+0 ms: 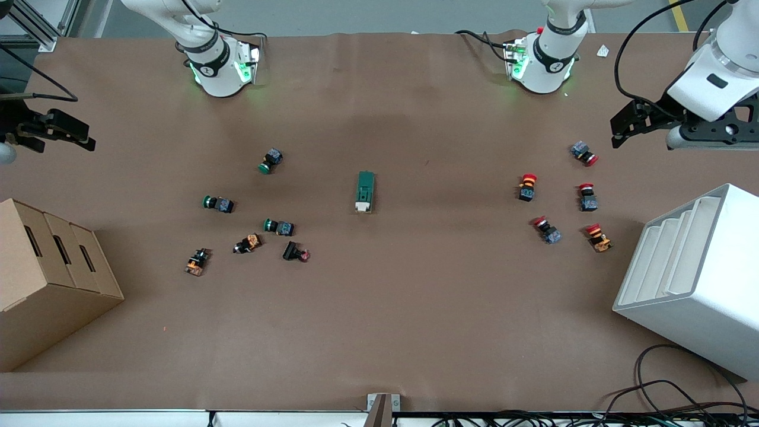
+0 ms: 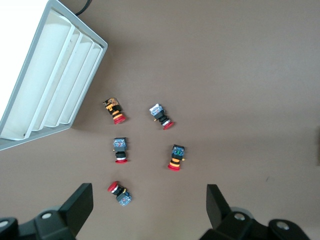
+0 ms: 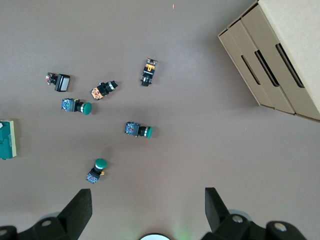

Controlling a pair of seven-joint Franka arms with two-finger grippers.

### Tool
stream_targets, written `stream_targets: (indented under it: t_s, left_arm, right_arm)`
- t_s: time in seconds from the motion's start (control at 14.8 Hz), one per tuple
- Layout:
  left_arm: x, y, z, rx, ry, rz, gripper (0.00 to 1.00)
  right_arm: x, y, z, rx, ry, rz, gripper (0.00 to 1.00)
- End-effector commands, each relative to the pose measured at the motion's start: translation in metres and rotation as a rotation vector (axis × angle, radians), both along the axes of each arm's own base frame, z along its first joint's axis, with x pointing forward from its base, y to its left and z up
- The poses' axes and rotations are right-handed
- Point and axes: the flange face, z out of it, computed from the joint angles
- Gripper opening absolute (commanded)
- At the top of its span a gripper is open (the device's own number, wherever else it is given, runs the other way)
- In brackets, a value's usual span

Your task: Close load switch with both arms

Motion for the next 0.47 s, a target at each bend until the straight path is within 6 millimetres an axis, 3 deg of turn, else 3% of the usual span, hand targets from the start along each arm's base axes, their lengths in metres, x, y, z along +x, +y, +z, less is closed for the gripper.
stream_targets:
  t_s: [0.0,0.41]
  left_arm:
    - [-0.004,0.015,0.007,-0.019,-0.019,-0.014,1.0]
    - [-0.002,0.014,0.027,-0.032,-0.047,-0.011,1.0]
  right_arm:
    - [-0.012,-0.002,0.003,0.007,-0.035,0.0,1.0]
    - [-0.013,0.004,0.006,0.007,-0.034,0.011,1.0]
